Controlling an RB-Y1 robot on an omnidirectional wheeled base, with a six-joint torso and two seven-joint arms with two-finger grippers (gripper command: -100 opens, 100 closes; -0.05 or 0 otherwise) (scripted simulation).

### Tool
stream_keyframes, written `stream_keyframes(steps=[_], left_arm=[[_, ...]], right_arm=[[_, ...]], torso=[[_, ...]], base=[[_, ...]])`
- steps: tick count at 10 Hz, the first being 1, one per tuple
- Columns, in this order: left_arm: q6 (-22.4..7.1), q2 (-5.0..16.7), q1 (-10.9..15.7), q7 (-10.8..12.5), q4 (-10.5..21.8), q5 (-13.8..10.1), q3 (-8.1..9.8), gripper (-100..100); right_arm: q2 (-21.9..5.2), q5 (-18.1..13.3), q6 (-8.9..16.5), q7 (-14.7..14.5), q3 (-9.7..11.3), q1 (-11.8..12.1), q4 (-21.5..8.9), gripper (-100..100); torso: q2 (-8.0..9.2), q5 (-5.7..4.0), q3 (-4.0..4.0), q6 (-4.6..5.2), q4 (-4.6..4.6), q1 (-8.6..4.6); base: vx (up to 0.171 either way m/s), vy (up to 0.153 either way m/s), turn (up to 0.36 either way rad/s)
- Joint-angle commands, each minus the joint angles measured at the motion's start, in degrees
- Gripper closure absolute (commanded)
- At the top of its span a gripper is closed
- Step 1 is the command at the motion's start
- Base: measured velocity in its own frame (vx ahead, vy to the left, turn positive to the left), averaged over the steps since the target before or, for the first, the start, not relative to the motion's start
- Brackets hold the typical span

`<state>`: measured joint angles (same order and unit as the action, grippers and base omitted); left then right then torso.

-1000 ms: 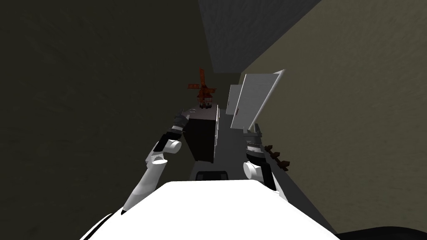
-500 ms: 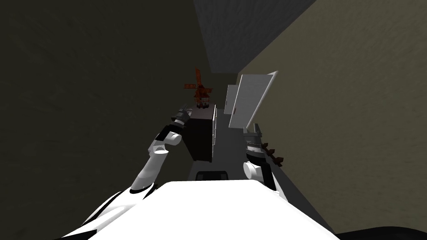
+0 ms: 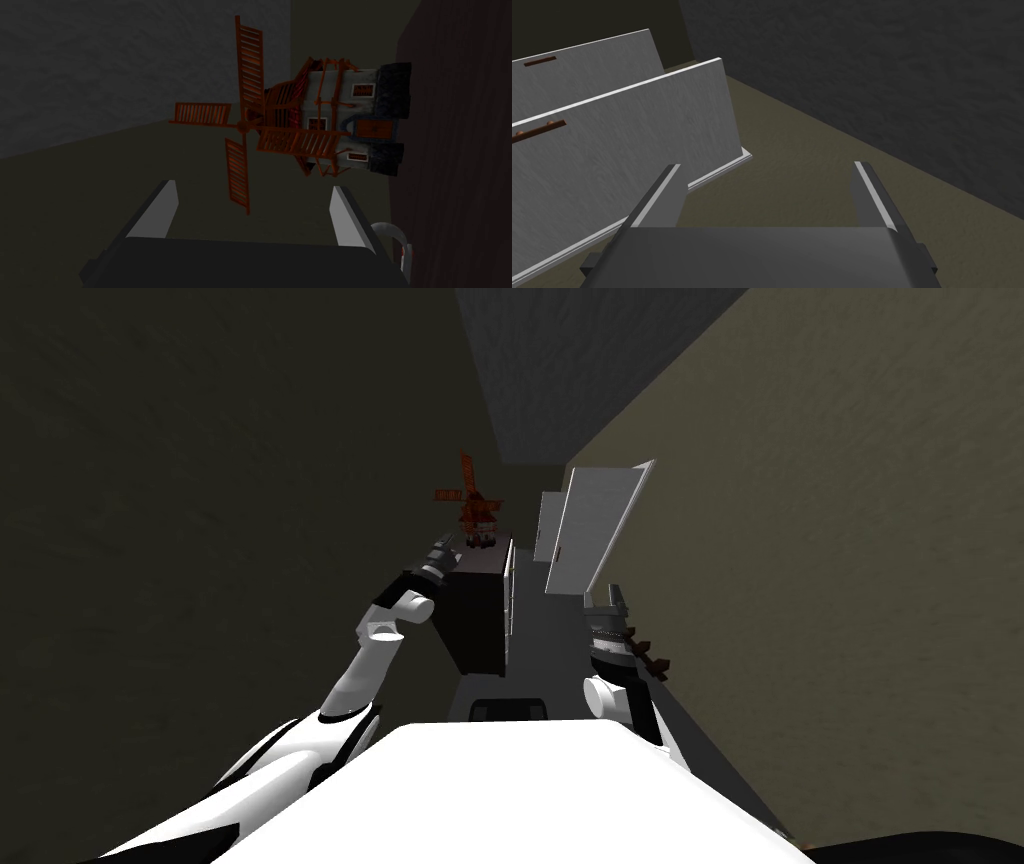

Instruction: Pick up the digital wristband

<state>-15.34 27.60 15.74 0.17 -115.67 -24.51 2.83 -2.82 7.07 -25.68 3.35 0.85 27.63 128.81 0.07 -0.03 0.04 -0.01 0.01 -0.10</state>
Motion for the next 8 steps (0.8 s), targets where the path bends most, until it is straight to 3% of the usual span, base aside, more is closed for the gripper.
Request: stream_keyframes(steps=[1, 2, 3, 5, 6, 8], left_arm=[[-2.9, 1.0, 2.6, 0.0, 0.9, -1.0, 0.08, -100], [-4.3, 1.0, 2.6, 0.0, 0.9, -1.0, 0.08, -100], [-6.2, 2.7, 5.3, 0.1, 2.5, -2.9, 0.23, -100], [-8.8, 2.7, 6.1, 0.1, 2.5, -2.9, 0.23, -100], [-10.6, 4.4, 8.7, 0.3, 4.1, -4.8, 0.34, -100], [-13.3, 4.4, 9.6, 0.3, 4.1, -4.8, 0.34, -100]], right_arm=[[0.0, 0.0, 0.0, 0.0, 0.0, 0.0, 0.0, 0], [0.0, 0.0, 0.0, 0.0, 0.0, 0.0, 0.0, 0], [0.0, 0.0, 0.0, 0.0, 0.0, 0.0, 0.0, 0], [0.0, 0.0, 0.0, 0.0, 0.0, 0.0, 0.0, 0], [0.0, 0.0, 0.0, 0.0, 0.0, 0.0, 0.0, 0], [0.0, 0.0, 0.0, 0.0, 0.0, 0.0, 0.0, 0]], torso=[[0.0, 0.0, 0.0, 0.0, 0.0, 0.0], [0.01, 0.0, 0.01, -0.02, 0.01, -0.01], [-0.01, 0.01, 0.0, -0.03, 0.0, 0.03], [-0.02, 0.01, -0.01, -0.03, 0.0, 0.01], [-0.03, 0.02, -0.02, -0.04, -0.01, 0.07], [-0.03, 0.02, -0.02, -0.03, -0.01, 0.05]], base=[[-0.022, -0.033, -0.034], [-0.01, -0.023, 0.02], [-0.014, -0.033, -0.081], [-0.008, -0.021, -0.017], [-0.007, -0.023, -0.071], [-0.006, -0.017, -0.019]])
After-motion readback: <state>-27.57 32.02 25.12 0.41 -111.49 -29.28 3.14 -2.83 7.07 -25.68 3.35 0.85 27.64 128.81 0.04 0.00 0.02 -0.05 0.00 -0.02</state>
